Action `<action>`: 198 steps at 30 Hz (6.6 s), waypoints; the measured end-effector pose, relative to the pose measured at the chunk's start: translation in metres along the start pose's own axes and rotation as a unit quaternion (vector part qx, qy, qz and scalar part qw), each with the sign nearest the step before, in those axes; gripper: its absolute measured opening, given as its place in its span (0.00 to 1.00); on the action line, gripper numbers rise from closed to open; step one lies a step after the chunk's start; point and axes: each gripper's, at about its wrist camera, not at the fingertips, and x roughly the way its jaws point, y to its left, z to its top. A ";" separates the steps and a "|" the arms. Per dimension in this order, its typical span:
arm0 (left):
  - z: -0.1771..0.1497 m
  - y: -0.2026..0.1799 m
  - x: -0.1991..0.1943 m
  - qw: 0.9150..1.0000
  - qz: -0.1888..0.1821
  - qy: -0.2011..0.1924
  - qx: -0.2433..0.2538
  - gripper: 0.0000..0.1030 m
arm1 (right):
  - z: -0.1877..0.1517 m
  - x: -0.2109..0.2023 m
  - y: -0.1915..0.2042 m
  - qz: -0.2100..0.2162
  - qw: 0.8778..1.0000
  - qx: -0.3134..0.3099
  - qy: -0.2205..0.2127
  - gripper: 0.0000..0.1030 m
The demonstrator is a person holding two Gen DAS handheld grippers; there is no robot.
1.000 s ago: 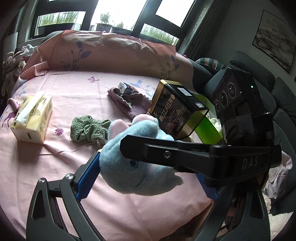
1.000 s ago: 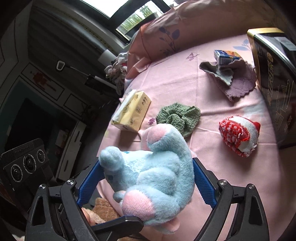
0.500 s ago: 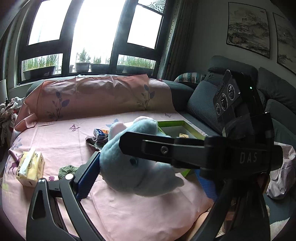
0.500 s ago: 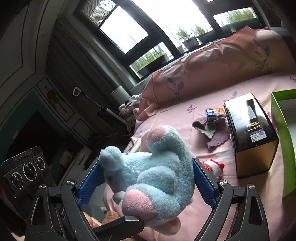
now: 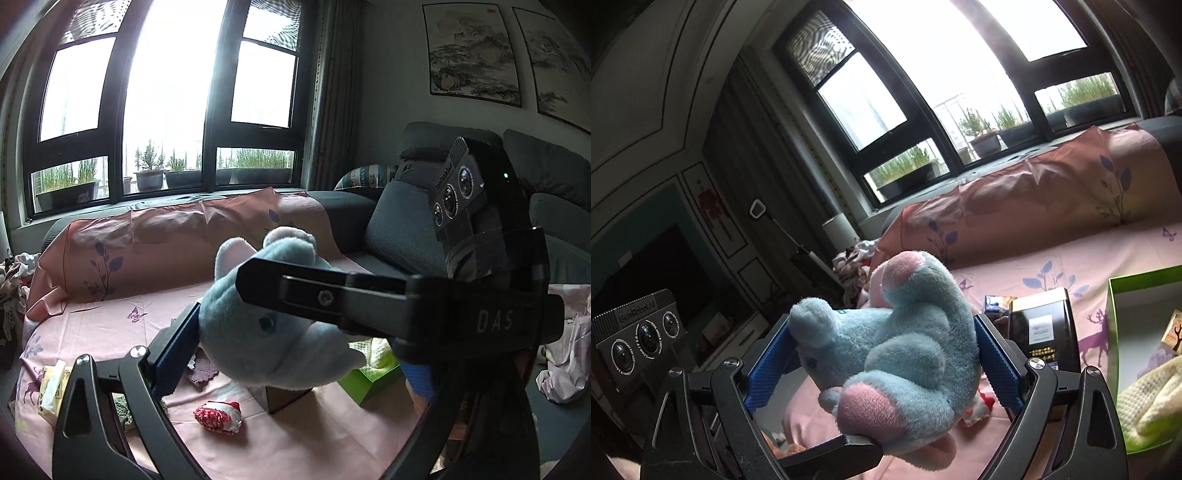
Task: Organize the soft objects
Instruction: 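Carry the plush elephant with the right tool over the box, then open the right tool to drop the elephant into the box, then move the right tool back to the red-and-white knit sock ball, then close the right tool on the red-and-white sock ball, then lift and carry the sock ball with the right tool over the box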
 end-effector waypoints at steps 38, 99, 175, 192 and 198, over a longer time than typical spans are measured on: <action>-0.005 -0.112 0.258 0.963 -0.134 0.224 0.071 0.86 | -0.039 -0.078 -0.248 -0.172 0.919 0.337 -0.110 0.87; -0.172 0.262 -0.002 0.897 0.253 0.136 -0.335 0.97 | -0.039 0.148 0.005 -0.252 0.963 -0.023 0.090 0.99; -0.186 0.180 0.030 0.925 0.103 0.259 -0.257 0.98 | -0.147 0.205 -0.008 -0.058 0.941 0.056 0.329 0.82; -0.200 0.168 0.046 0.923 0.067 0.280 -0.255 0.63 | -0.174 0.225 -0.017 -0.076 0.925 0.031 0.370 0.59; -0.189 0.159 0.040 0.935 0.073 0.259 -0.230 0.59 | -0.168 0.217 -0.009 -0.069 0.932 0.026 0.354 0.50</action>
